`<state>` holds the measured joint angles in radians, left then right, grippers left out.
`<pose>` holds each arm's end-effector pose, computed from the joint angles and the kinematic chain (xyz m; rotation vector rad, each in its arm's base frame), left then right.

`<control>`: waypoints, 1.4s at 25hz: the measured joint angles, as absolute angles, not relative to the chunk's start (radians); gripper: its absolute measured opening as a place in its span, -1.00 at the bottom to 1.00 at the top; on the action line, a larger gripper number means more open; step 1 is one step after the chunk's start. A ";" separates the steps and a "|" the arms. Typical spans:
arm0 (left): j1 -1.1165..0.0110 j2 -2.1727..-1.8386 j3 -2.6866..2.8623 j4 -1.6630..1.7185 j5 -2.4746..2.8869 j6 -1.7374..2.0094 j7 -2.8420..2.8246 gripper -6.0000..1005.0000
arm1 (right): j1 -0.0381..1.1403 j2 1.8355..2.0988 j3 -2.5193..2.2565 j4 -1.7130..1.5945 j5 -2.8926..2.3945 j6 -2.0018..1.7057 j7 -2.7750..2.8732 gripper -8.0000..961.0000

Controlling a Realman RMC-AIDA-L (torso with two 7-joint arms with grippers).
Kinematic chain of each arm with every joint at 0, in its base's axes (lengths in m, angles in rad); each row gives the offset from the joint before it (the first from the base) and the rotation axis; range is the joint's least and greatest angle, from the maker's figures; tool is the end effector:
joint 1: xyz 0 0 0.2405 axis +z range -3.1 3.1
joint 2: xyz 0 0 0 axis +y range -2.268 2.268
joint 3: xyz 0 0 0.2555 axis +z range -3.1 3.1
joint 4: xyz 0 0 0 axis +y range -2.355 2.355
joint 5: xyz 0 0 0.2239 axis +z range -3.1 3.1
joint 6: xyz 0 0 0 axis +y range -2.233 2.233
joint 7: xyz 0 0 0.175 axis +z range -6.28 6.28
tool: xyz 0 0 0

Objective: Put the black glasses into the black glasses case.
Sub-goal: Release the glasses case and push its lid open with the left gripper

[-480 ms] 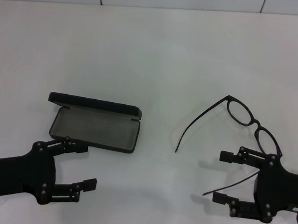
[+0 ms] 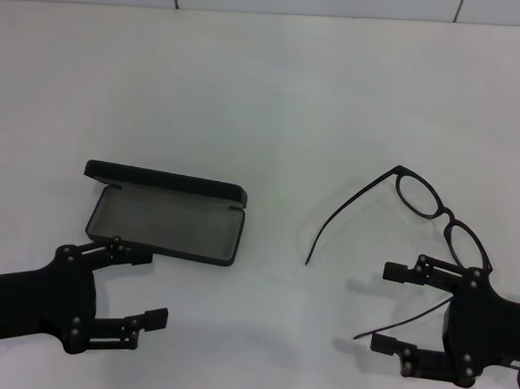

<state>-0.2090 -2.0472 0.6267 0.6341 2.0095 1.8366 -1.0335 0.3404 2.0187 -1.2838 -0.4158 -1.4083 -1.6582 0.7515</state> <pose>-0.3293 0.2250 -0.0073 -2.7290 -0.5138 -0.7944 0.2634 0.2570 -0.0685 -2.7862 0.0842 0.9976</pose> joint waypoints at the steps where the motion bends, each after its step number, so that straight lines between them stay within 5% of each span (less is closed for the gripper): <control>1: -0.209 -2.047 0.626 0.635 2.008 1.839 -1.044 0.72 | 0.340 2.019 -1.284 -0.416 -1.408 -1.658 0.752 0.58; 6: -0.219 -2.032 0.622 0.647 1.975 1.881 -1.203 0.72 | 0.340 2.019 -1.284 -0.416 -1.408 -1.658 0.752 0.58; 13: -0.270 -1.960 0.622 0.758 1.911 1.908 -1.596 0.72 | 0.348 2.019 -1.302 -0.399 -1.408 -1.650 0.752 0.58; 18: -0.337 -1.938 0.628 0.910 1.976 1.902 -1.623 0.72 | 0.350 2.019 -1.309 -0.389 -1.408 -1.642 0.752 0.58; 27: -0.485 -1.996 0.719 1.313 2.247 1.882 -1.614 0.72 | 0.349 2.020 -1.310 -0.388 -1.406 -1.632 0.752 0.58; 35: -0.486 -2.048 1.016 1.430 2.407 1.698 -1.609 0.72 | 0.344 2.020 -1.308 -0.388 -1.402 -1.619 0.753 0.58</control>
